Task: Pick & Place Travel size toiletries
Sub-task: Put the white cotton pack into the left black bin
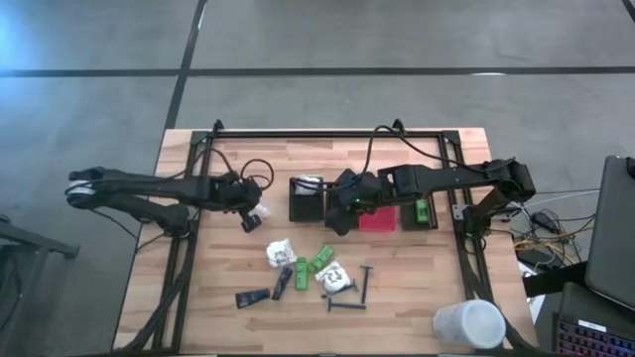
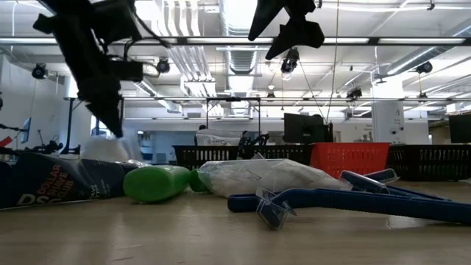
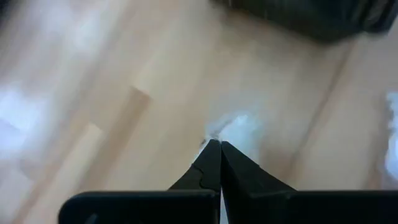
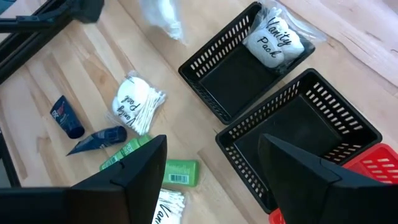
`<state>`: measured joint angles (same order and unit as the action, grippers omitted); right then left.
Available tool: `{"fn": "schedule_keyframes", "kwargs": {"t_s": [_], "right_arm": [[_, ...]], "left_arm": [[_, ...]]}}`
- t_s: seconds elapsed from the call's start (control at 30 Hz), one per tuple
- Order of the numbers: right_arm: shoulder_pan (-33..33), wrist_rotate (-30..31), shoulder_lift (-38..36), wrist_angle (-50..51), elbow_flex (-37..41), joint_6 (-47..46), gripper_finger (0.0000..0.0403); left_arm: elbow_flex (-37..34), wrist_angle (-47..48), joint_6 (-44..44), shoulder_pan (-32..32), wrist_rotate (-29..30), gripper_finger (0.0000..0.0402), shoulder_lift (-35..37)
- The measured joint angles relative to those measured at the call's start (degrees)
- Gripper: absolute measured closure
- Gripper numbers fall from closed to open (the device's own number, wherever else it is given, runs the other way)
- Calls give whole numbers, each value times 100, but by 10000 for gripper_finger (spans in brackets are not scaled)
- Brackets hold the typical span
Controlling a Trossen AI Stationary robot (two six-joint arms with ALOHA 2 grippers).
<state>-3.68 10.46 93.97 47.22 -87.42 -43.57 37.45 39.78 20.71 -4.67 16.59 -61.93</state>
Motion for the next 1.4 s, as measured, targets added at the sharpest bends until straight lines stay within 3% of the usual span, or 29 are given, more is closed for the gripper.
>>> {"fn": "schedule_keyframes", "kwargs": {"t_s": [0.17,0.27,0.5,0.83,0.93,1.13,1.2,1.27,1.4], "right_arm": [[9,3,0,0,0,1,153],[33,8,0,0,0,2,144],[74,17,0,0,0,-24,123],[74,17,0,2,0,-2,99],[74,17,0,4,0,-2,94],[74,15,0,4,0,-24,84],[74,17,0,4,0,-26,80],[74,15,0,2,0,-30,77],[74,15,0,0,0,-39,71]], "left_arm": [[-101,-227,272,32,-1313,401,-253],[-76,-401,480,88,-1653,397,-275],[72,-565,1095,101,-2268,345,-285],[85,-1558,1433,91,-4309,288,-222],[90,-1441,1138,42,-4175,288,-163],[86,-789,611,1,-1900,289,-80],[81,-696,384,-100,-1597,289,-109],[80,-648,281,-305,-1804,289,-211],[-15,-576,205,-915,-2927,288,-597]]}}
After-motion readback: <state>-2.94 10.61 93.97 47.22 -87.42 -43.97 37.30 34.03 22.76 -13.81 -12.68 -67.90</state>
